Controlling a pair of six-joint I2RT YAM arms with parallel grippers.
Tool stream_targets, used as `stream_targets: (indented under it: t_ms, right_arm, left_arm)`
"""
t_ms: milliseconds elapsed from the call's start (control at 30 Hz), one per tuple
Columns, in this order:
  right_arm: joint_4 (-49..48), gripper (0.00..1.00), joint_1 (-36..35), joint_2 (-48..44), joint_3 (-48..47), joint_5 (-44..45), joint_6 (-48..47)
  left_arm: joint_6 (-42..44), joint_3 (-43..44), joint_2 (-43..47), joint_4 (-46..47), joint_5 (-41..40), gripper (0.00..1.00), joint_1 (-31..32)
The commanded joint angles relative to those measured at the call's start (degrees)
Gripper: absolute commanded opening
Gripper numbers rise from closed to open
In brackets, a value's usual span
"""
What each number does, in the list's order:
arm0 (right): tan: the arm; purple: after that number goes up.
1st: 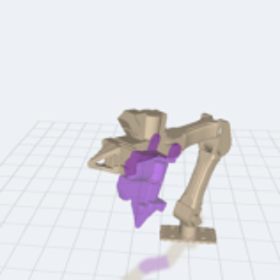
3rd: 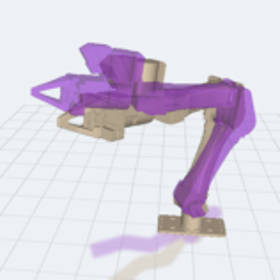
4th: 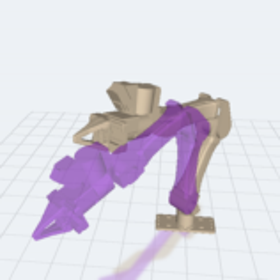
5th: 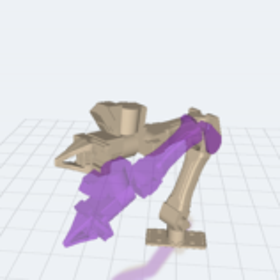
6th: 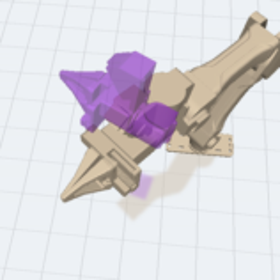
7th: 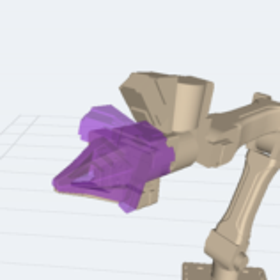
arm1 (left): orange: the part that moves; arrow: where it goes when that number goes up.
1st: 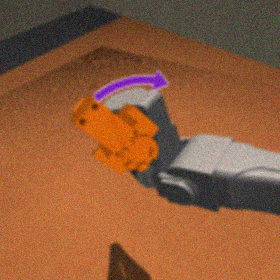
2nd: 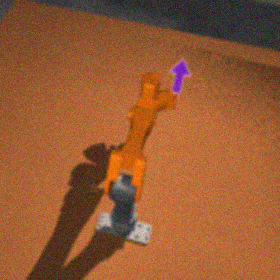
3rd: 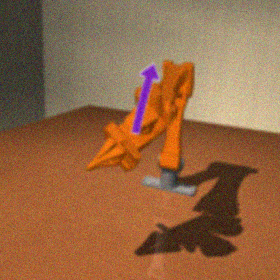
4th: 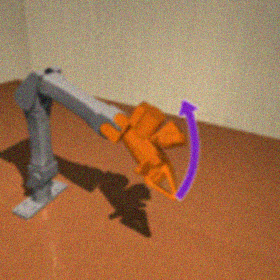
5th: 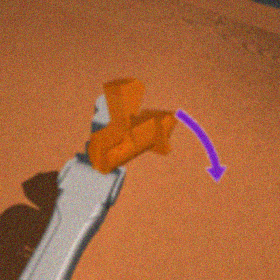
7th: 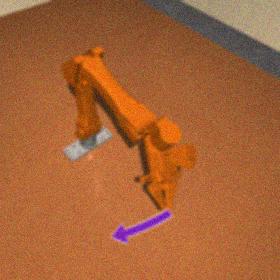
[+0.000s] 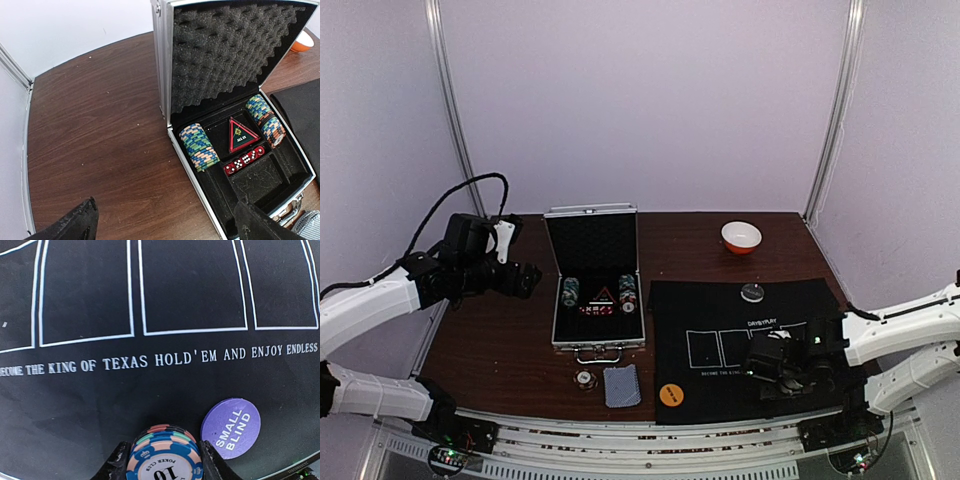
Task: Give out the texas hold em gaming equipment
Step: Place the poker chips pile in the small blind area.
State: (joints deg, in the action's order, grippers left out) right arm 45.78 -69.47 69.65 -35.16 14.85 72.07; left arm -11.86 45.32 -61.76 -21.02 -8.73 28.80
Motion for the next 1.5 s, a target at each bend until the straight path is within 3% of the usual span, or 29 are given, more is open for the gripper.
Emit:
stream_targets:
  t_ms: [0, 700, 867, 933, 1467]
  right_arm:
    - [-1.8, 0.00, 0.5, 0.5, 1.7, -1.4, 2.0]
    - [-2.3, 0.01, 1.0, 5.4, 2.1, -3.3, 0.7]
    - [-1.7, 0.31, 1.0, 8.0, 0.0, -3.6, -0.8]
    - [-1.0, 0.39, 1.0, 8.4, -0.6, -3.3, -1.0]
    - [2.8, 0.61, 1.0, 7.1, -5.0, -1.7, -2.9]
  left_arm:
    - [0.6, -0.5, 0.5, 2.3, 0.7, 0.98, -0.3]
    - [0.6, -0.5, 0.5, 2.3, 1.0, 0.98, -0.3]
    - [0.7, -0.5, 0.4, 2.2, 1.0, 0.98, -0.3]
    - [0.7, -0.4, 0.4, 2.2, 1.0, 0.98, -0.3]
    - [0.7, -0.5, 0.7, 2.2, 1.1, 0.98, -0.2]
